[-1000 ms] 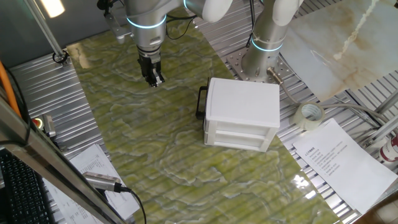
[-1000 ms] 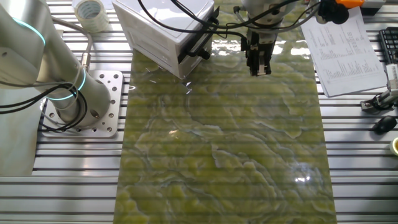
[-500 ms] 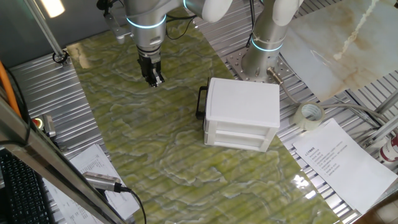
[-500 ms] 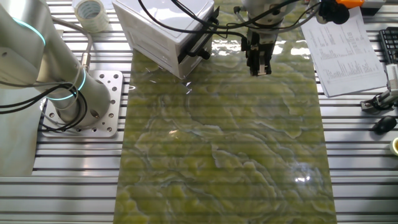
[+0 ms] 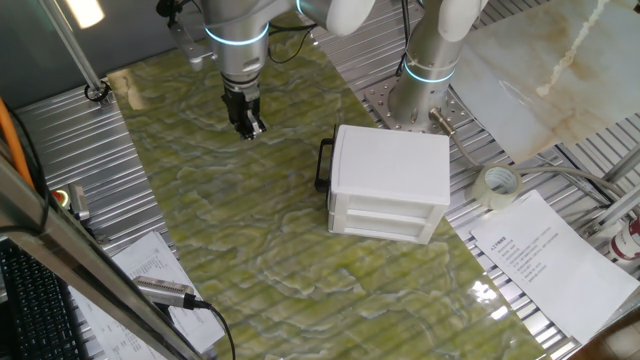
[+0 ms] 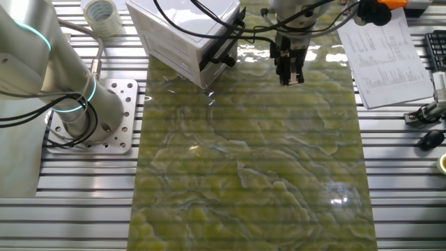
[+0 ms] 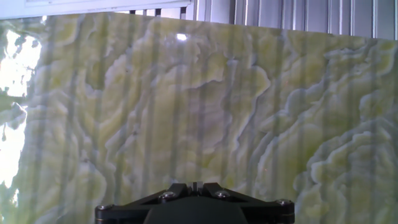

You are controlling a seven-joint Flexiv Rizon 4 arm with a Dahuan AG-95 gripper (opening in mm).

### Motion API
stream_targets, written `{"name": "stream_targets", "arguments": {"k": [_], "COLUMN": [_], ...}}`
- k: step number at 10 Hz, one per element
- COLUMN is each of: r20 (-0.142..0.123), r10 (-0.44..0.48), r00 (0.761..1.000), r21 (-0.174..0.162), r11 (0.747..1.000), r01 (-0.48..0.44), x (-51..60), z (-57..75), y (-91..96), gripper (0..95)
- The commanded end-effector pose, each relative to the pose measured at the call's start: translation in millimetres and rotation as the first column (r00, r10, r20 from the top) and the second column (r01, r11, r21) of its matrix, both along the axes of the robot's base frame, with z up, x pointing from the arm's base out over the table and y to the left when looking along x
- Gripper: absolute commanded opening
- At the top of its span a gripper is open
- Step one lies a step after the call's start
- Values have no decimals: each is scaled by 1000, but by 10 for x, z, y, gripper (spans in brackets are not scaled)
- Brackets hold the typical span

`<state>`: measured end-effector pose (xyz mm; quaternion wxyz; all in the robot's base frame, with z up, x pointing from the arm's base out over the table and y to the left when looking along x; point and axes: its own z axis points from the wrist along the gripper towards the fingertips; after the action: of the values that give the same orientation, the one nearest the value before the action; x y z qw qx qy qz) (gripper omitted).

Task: Take something out of a drawer

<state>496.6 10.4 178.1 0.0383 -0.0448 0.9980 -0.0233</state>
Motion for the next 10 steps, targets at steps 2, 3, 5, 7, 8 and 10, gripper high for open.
{"name": "stream_targets", "arguments": {"k": [2,3,5,7,8,10], "r20": [-7,-8,-5,-6,-12,-16], "r10": [68,111,240,283,299,340], "r00": [998,994,971,959,954,940], "r21": [7,7,24,60,80,104], "r11": [998,994,971,958,952,936], "r01": [-68,-111,-240,-282,-297,-337], "x": [-31,-46,-131,-214,-254,-322], "z": [12,31,63,56,27,32], "y": [158,180,233,294,350,435], "gripper": [0,0,190,190,190,190]}}
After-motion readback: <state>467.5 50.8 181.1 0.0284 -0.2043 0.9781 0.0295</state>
